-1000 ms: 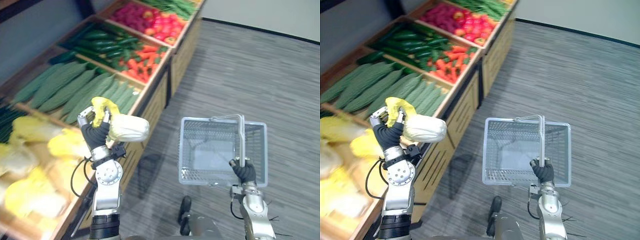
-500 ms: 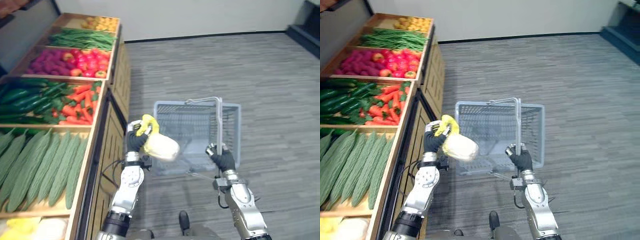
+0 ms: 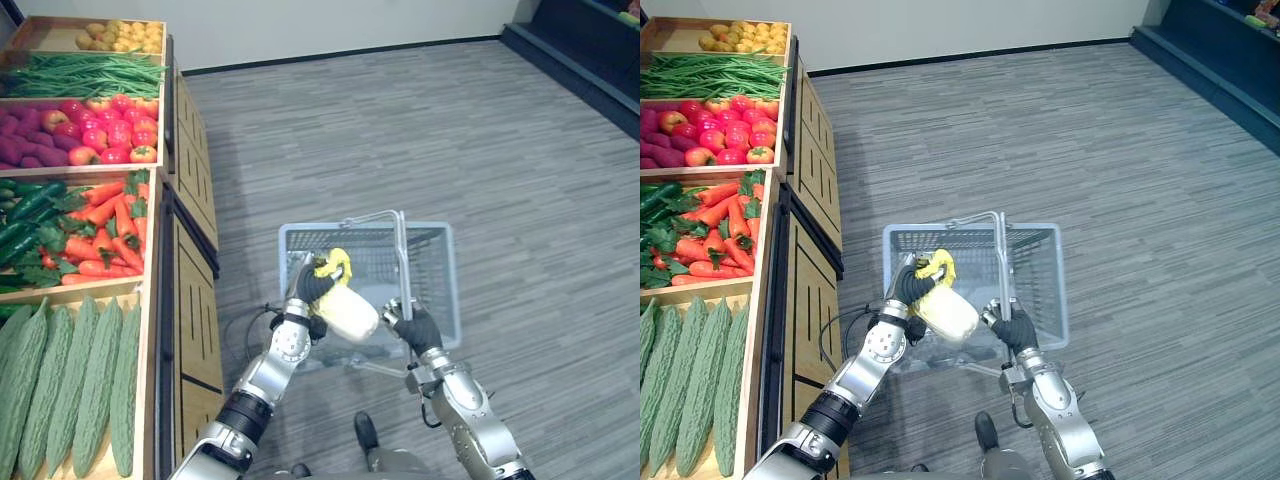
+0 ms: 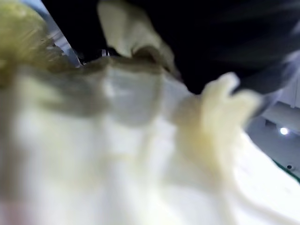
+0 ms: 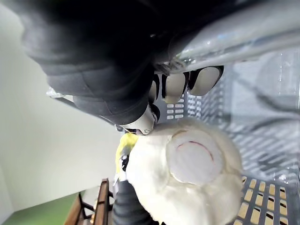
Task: Pick vegetable in the basket
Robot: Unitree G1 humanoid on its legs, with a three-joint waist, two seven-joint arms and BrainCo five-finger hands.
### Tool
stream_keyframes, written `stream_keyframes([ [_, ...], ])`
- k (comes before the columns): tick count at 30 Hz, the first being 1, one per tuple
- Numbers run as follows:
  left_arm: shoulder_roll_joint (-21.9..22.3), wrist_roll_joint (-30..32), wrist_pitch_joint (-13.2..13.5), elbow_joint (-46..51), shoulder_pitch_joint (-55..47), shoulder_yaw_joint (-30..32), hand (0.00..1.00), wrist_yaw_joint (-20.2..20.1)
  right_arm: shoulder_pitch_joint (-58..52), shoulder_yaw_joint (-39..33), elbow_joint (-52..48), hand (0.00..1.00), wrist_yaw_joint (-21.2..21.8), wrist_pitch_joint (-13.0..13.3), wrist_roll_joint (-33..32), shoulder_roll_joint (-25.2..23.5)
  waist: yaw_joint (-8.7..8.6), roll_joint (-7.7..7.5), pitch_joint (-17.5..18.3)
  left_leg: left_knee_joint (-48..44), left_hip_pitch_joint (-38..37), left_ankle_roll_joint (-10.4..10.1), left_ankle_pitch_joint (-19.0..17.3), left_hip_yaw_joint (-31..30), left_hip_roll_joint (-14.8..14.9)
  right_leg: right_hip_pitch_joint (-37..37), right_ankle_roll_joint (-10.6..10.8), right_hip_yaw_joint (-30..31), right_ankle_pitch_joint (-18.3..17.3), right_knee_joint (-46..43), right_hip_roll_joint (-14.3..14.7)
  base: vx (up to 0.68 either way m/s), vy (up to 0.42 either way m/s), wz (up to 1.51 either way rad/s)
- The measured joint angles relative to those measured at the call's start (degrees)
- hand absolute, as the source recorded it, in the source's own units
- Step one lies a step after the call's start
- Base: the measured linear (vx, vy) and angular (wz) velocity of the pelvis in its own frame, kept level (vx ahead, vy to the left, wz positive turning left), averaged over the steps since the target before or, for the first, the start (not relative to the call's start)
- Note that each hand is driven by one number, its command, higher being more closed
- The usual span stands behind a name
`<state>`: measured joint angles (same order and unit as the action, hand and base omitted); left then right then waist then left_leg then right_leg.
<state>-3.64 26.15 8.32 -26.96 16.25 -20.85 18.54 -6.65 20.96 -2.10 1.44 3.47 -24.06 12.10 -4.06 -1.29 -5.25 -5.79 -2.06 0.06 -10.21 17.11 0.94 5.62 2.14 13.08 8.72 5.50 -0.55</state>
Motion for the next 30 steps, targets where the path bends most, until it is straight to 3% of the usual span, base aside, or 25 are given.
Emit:
stream_keyframes([
  [6, -1.3, 1.8, -1.3, -3.1, 0.7, -0.5, 1.00, -0.9, 0.7, 2.3, 0.1, 1.00, 0.1, -1.6, -0.2, 1.1, 0.34, -0.35, 0.1, -0.1, 1.2, 1.0, 0.6, -1.4, -0.5, 0.6, 0.0, -0.9, 0.0, 0.1, -0.6, -0.05, -0.016, 0.10],
  [7, -1.3, 2.0, -1.5, -3.3, 0.7, -0.7, 0.00, -0.9, 0.8, 2.6, 0.2, 1.00, 0.1, -1.7, -0.2, 1.3, 0.33, -0.37, 0.1, -0.1, 1.2, 1.0, 0.6, -1.4, -0.5, 0.6, 0.0, -0.9, 0.0, 0.1, -0.6, -0.04, -0.014, 0.00],
  [14, -1.2, 7.1, -3.0, -11.6, 3.5, -1.4, 0.00, -1.0, 0.9, 4.7, 0.3, 1.00, 0.1, -1.9, -1.9, 1.9, -0.54, -1.94, 0.1, -0.1, 1.5, 1.1, 0.7, -1.4, -0.7, 0.9, 0.0, -1.1, 0.0, 0.1, -0.8, -0.01, -0.002, 0.00],
  [19, -1.5, 8.2, -3.9, -13.4, 5.5, -0.8, 0.00, -0.8, 0.8, 4.9, 0.4, 1.00, 1.2, -1.9, -1.9, 1.9, -0.71, -2.08, 0.1, -0.1, 2.5, 1.4, 1.0, -1.6, -1.0, 1.8, 0.3, -1.5, 0.2, 0.1, -1.2, 0.00, -0.003, 0.05],
  [27, -1.8, 7.0, -4.0, -12.8, 6.0, 0.8, 0.00, -0.8, 0.3, 4.0, 0.9, 1.00, 1.2, -2.0, 0.4, 1.2, -0.71, -2.09, 0.1, 0.0, 2.5, 1.8, 1.2, -3.1, -1.3, 1.1, 0.5, -3.2, 0.3, 0.1, -1.7, 0.00, 0.000, 0.11],
  [30, -1.6, 4.4, -4.0, -7.0, 2.6, 1.3, 0.00, -0.9, -0.4, 2.1, 1.0, 1.00, 1.2, -2.0, 3.7, -0.2, -0.34, -2.08, 0.1, 0.0, 2.2, 1.8, 1.3, -3.8, -1.2, 0.6, 0.5, -3.8, 0.3, 0.1, -1.7, -0.01, -0.014, 0.09],
])
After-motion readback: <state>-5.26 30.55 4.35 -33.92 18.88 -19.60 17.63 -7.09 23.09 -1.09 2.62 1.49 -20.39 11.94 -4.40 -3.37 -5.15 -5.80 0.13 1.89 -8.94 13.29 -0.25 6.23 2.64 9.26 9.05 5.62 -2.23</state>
